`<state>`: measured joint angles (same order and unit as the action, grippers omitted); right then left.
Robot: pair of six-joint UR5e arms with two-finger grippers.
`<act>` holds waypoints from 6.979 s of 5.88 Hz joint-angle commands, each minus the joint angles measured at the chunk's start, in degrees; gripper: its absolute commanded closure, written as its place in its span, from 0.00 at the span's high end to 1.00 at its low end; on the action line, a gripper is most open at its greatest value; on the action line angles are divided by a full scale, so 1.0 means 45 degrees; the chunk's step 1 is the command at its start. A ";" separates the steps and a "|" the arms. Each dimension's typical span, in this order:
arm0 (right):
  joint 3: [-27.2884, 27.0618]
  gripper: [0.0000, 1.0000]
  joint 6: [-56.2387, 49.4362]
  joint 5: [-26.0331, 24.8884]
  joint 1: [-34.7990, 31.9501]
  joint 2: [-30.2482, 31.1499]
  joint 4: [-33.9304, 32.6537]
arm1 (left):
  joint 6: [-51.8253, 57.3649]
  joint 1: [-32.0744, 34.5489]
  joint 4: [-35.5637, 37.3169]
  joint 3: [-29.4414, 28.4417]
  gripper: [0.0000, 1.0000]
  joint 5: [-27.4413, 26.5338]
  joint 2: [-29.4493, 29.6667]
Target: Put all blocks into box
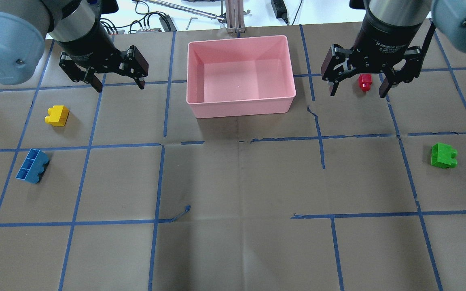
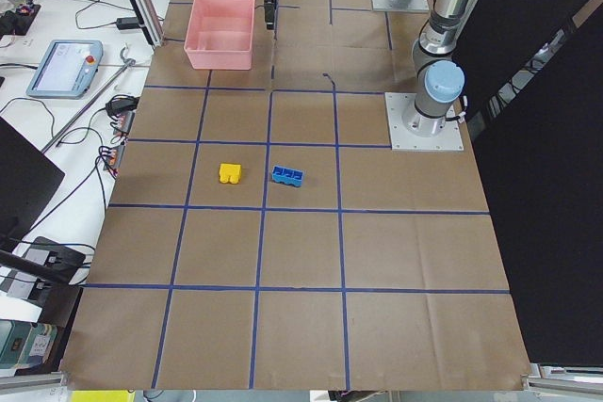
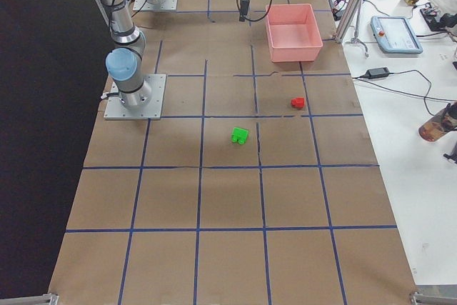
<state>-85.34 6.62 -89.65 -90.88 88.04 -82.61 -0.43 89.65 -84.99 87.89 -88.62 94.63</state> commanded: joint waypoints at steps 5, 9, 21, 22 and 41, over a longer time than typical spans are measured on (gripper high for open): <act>0.0000 1.00 0.0073 -0.0019 0.0000 0.0124 0.0017 | 0.0193 -0.2313 -0.0369 0.0097 0.99 -0.0130 -0.0365; 0.0019 1.00 0.0034 0.0000 0.0000 0.0143 -0.0002 | 0.9168 -0.7956 0.0053 0.1694 0.99 -0.0169 0.0159; -0.0039 1.00 -0.6585 -0.0253 0.6158 -0.0129 -0.0080 | 1.4041 -0.8946 0.6152 0.3770 0.02 -0.0013 0.4302; -0.0058 1.00 -0.6568 -0.0350 0.7177 -0.0536 -0.0061 | 1.3945 -0.8868 0.6036 0.3557 0.00 0.0026 0.4225; -0.5587 0.43 -0.5122 -0.0840 0.8672 -0.4369 -0.9807 | 0.3080 -0.4382 0.3806 -0.1761 1.00 -0.0716 0.5980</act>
<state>-110.97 -16.40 -93.47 -51.85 68.13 -126.97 12.11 76.12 -68.61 77.87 -91.73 121.13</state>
